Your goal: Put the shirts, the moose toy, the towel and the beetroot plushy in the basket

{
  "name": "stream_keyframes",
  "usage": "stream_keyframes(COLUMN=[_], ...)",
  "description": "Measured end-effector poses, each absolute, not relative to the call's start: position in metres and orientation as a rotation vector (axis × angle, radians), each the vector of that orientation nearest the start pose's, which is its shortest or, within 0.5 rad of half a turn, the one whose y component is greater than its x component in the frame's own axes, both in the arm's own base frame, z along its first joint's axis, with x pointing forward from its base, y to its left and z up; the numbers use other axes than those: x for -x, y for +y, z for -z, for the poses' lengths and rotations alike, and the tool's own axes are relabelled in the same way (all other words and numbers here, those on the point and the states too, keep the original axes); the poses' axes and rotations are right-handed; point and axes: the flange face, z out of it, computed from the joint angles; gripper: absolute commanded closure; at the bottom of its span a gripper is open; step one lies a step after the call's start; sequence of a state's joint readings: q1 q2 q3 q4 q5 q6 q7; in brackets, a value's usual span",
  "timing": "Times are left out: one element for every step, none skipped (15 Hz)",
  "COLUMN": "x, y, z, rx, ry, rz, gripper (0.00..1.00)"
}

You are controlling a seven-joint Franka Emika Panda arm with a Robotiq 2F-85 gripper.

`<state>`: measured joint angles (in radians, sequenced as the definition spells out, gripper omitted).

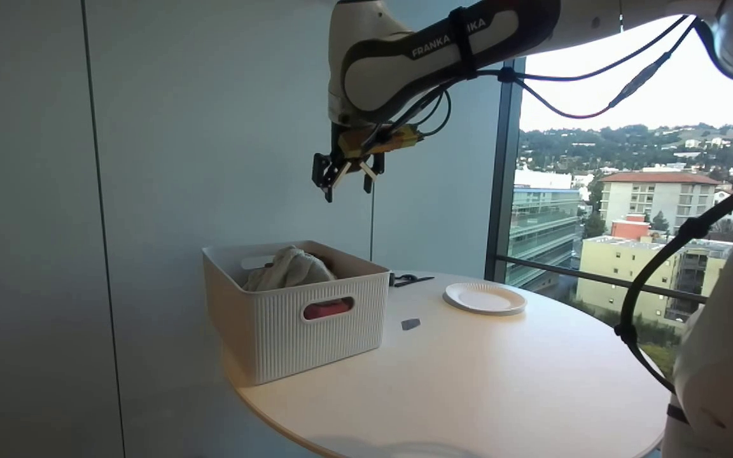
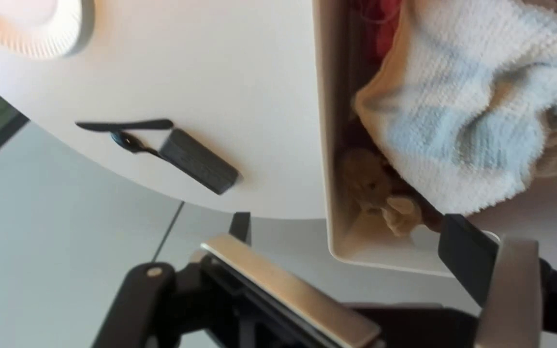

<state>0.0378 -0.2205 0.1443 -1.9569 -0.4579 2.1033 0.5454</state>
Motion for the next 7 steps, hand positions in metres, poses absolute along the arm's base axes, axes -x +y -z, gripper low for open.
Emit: stream_keyframes(x=[-0.515,-0.509,-0.502,-0.495,-0.487,-0.479,-0.472], y=[0.075,0.068,0.062,0.055,0.050,0.045,0.042], z=[-0.605,-0.597,-0.588,-0.579,-0.569,-0.560,-0.552], rx=[3.337,3.348,3.357,3.363,3.365,3.360,3.355], ry=[0.419,0.509,0.600,0.689,0.779,0.868,0.925], rz=[0.793,0.734,0.673,0.615,0.556,0.496,0.456], gripper=[0.00,0.00,0.00,0.00,0.00,0.00,0.00])
